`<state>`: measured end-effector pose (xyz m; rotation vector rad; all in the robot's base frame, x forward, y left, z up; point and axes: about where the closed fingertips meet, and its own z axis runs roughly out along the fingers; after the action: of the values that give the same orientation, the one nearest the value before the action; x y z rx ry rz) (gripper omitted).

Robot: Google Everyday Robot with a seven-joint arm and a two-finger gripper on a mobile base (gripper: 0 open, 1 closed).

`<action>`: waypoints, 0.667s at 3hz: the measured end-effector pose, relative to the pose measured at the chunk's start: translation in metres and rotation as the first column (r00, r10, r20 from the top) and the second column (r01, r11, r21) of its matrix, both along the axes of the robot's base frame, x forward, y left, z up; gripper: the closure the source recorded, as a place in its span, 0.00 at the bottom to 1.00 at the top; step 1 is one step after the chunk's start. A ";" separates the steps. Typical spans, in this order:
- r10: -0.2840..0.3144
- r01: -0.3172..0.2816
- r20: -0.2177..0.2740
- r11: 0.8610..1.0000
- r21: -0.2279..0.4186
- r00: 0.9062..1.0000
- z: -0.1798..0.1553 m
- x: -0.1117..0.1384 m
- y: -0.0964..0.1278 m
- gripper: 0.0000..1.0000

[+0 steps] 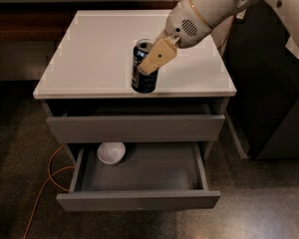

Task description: Pick pepsi can from middle drawer and place on counter

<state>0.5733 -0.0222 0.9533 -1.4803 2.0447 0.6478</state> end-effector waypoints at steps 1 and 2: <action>-0.081 0.081 -0.020 0.996 -0.025 0.996 -0.017 0.041 -0.034 1.00; -0.120 0.119 -0.017 0.992 -0.044 0.993 -0.028 0.066 -0.051 1.00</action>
Offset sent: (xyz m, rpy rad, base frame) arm 0.0973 -0.0797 -0.0383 -0.0689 0.0158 -0.1748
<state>0.6397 -0.0734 0.9249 -1.3672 2.1561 0.5762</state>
